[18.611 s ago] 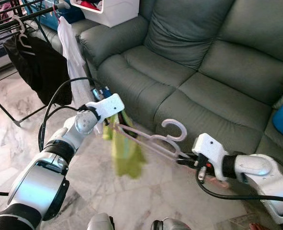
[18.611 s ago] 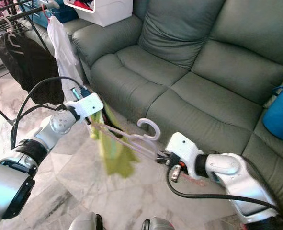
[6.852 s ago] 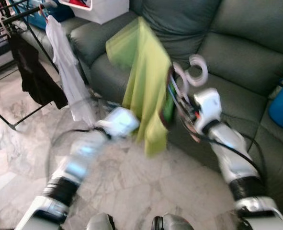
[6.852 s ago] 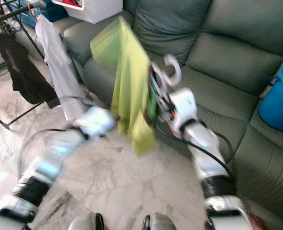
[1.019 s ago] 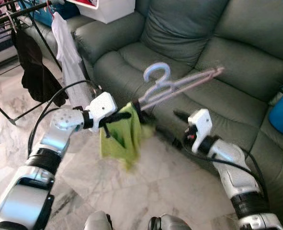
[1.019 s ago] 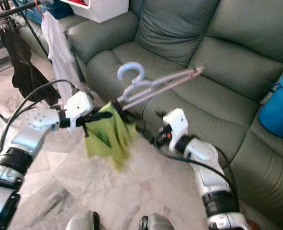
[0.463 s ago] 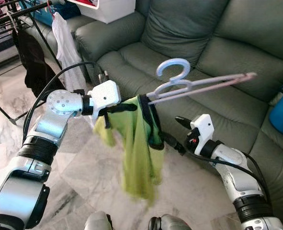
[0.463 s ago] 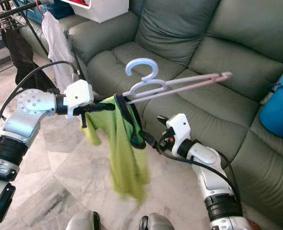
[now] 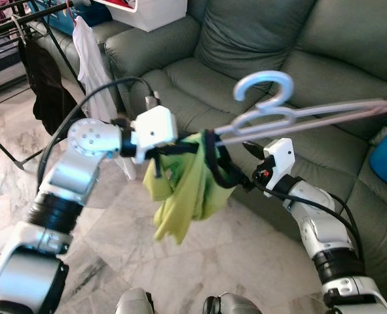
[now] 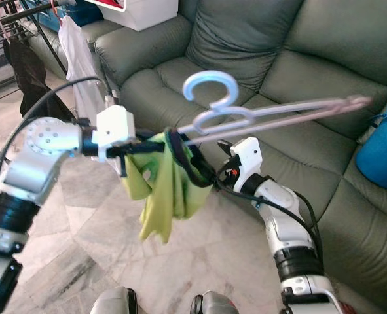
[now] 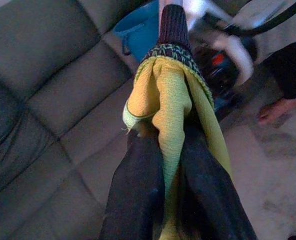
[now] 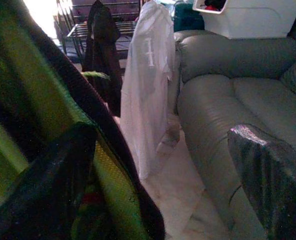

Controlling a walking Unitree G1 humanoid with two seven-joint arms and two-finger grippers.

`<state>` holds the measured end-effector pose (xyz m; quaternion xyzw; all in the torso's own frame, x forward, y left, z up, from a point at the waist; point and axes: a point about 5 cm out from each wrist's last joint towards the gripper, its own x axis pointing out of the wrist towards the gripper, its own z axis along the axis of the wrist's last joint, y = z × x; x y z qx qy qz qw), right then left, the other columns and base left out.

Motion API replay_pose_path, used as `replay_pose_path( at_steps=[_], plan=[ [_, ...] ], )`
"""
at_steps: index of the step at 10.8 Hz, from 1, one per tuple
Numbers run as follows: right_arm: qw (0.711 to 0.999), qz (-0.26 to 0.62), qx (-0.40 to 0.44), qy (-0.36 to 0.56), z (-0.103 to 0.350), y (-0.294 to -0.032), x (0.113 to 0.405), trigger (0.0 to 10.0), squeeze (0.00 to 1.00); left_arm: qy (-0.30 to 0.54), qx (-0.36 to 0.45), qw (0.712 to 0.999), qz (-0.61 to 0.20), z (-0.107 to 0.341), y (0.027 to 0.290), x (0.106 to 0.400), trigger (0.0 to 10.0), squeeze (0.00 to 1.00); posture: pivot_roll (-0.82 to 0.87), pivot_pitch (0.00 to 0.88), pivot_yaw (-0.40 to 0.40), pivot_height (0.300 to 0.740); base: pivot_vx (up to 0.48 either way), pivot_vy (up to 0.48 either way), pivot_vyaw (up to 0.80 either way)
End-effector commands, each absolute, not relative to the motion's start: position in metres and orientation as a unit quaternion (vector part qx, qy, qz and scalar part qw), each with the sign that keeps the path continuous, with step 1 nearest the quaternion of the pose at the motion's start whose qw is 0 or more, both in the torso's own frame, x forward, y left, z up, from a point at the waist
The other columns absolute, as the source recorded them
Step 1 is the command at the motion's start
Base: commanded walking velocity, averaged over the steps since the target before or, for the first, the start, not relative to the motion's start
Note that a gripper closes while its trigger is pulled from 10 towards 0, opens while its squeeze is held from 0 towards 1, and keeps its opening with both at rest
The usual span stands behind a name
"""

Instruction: Hang hanger

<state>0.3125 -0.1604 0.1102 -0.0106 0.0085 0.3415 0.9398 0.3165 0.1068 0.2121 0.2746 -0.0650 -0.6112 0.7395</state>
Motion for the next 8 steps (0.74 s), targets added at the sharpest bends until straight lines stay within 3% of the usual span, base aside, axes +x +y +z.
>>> replay_pose_path(
  at_steps=[1, 3, 6, 7, 8],
  plan=[
    [0.940, 0.340, -0.015, 0.002, 0.114, -0.162, 0.316, 10.0, 0.00, -0.086, 0.270, 0.729, -0.623, 0.224, 0.101, 0.309, 0.0, 0.00, -0.07, 0.066, -0.021, 0.740, 0.000, 0.000, 0.00],
    [0.943, 0.333, -0.026, 0.006, 0.114, -0.167, 0.320, 10.0, 0.00, -0.091, 0.252, 0.720, -0.640, 0.227, 0.094, 0.300, 0.0, 0.00, -0.07, 0.069, -0.020, 0.740, 0.000, 0.000, 0.00],
    [0.953, 0.280, -0.045, 0.111, 0.078, -0.180, 0.317, 10.0, 0.00, -0.129, 0.202, 0.719, -0.653, 0.249, 0.079, 0.290, 0.0, 0.00, -0.07, 0.073, -0.022, 0.740, 0.000, 0.000, 0.00],
    [0.958, 0.248, -0.014, 0.146, 0.067, -0.187, 0.315, 8.9, 0.00, -0.136, 0.192, 0.720, -0.653, 0.256, 0.077, 0.288, 0.0, 0.00, -0.07, 0.073, -0.022, 0.740, 0.000, 0.000, 0.00],
    [0.960, 0.227, -0.013, 0.160, 0.063, -0.193, 0.315, 3.6, 0.00, -0.135, 0.193, 0.721, -0.652, 0.257, 0.077, 0.288, 0.0, 0.00, -0.07, 0.074, -0.023, 0.740, 0.000, 0.000, 0.00]
  ],
)
